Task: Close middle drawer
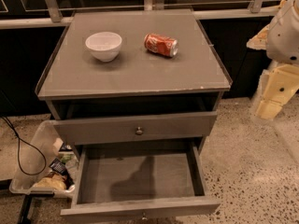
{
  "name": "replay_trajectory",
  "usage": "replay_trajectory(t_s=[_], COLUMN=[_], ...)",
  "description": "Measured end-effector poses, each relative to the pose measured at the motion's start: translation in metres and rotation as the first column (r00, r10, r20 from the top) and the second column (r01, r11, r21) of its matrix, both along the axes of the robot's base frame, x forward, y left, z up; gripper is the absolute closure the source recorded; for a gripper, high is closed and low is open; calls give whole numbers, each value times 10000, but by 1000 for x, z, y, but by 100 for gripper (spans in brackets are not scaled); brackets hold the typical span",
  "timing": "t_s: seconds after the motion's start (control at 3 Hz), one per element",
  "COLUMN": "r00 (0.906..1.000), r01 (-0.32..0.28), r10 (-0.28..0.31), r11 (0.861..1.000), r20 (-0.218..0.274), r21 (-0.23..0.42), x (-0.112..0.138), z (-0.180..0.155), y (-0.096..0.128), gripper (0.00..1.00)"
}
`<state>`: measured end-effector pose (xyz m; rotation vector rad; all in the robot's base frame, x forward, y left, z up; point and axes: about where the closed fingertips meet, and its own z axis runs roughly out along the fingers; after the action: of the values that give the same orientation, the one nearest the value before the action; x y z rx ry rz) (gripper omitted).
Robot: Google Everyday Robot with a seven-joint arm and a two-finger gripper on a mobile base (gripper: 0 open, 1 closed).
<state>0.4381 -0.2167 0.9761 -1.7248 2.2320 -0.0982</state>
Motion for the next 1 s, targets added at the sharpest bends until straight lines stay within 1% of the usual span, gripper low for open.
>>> replay_trajectory(t_s=[0.33, 0.67, 1.0], r00=[9999, 9999, 9997], r01=[-86, -127, -150], r10=[86, 126, 167], r11=[10000, 9993, 9951], r20=[63, 37, -168], r21=[-14, 364, 982], x=[-3, -16, -34], z=[-4, -26, -64], y=[2, 0, -2], gripper=[0, 0, 18])
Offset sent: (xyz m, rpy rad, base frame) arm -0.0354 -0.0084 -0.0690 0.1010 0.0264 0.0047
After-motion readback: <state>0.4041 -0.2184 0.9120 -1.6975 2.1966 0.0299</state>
